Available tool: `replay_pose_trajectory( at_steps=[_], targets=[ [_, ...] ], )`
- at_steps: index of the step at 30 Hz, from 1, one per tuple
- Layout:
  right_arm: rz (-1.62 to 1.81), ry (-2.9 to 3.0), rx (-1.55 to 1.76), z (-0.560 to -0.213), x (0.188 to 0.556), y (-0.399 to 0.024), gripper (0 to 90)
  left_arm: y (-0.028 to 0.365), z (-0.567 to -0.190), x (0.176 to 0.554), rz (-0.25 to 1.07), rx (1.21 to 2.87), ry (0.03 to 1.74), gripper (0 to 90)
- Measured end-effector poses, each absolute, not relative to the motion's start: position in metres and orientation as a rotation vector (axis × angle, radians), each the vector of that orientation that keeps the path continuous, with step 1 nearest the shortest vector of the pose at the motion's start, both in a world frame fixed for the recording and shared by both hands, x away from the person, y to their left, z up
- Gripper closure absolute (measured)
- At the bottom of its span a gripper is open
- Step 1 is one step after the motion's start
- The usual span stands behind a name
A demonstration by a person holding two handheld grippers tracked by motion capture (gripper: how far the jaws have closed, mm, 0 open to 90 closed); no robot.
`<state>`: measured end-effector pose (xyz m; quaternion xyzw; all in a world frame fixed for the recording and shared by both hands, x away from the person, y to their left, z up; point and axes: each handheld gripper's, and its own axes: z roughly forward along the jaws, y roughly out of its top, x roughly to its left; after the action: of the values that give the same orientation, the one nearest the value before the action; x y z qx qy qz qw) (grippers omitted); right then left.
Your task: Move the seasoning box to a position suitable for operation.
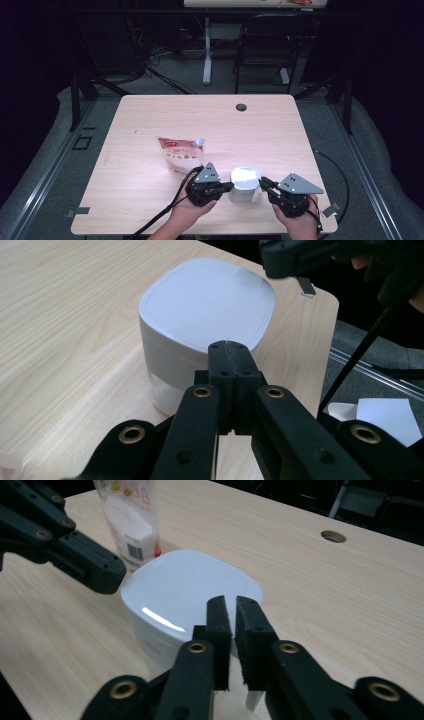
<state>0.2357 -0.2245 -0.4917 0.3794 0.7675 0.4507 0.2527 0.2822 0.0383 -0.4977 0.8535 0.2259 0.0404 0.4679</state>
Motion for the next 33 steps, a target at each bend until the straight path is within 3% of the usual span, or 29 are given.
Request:
replay_pose_trajectory(
  at_steps=[2,33],
  targets=[
    [1.228,2.081,1.036,-0.489,0.24,-0.224,90.0,0.039,-0.498,0.282,0.098,2.095,0.556,90.0],
    [1.206,2.095,1.065,-0.493,0.257,-0.222,90.0,0.04,-0.51,0.284,0.085,2.125,0.576,90.0]
  ],
)
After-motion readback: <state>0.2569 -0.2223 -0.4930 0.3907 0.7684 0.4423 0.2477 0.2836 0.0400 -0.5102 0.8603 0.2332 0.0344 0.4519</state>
